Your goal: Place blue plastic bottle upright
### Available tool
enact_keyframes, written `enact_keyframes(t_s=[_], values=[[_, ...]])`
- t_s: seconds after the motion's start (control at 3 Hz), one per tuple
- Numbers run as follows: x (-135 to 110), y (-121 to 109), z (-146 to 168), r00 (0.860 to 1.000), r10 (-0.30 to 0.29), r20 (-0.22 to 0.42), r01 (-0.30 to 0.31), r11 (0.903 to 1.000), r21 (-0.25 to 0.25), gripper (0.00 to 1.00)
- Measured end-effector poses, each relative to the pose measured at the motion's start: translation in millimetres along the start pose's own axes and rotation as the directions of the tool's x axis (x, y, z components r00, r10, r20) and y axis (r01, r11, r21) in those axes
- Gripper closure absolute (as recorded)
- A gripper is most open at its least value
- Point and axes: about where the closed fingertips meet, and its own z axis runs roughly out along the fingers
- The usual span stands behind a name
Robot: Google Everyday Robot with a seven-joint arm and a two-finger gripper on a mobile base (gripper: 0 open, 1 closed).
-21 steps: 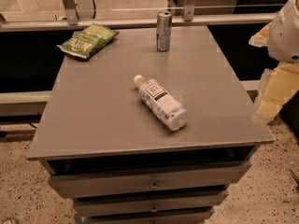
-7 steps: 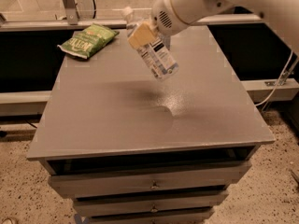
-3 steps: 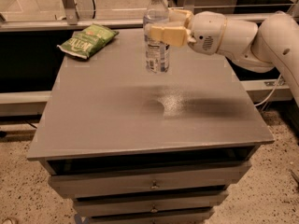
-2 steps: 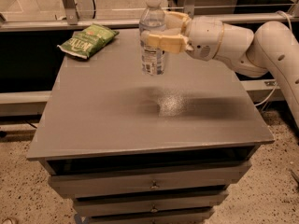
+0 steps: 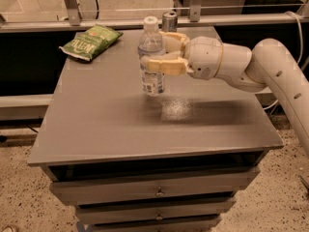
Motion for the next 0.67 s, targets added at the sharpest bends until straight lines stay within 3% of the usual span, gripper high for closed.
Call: enact_keyframes(t_s=[0.33, 0.67], values=[[13, 6, 1, 1.000, 0.024, -0.013, -0.024, 0.9996, -0.017, 1.00], [24, 11, 2, 0.999, 0.051, -0.011, -0.052, 0.9977, -0.043, 0.84]])
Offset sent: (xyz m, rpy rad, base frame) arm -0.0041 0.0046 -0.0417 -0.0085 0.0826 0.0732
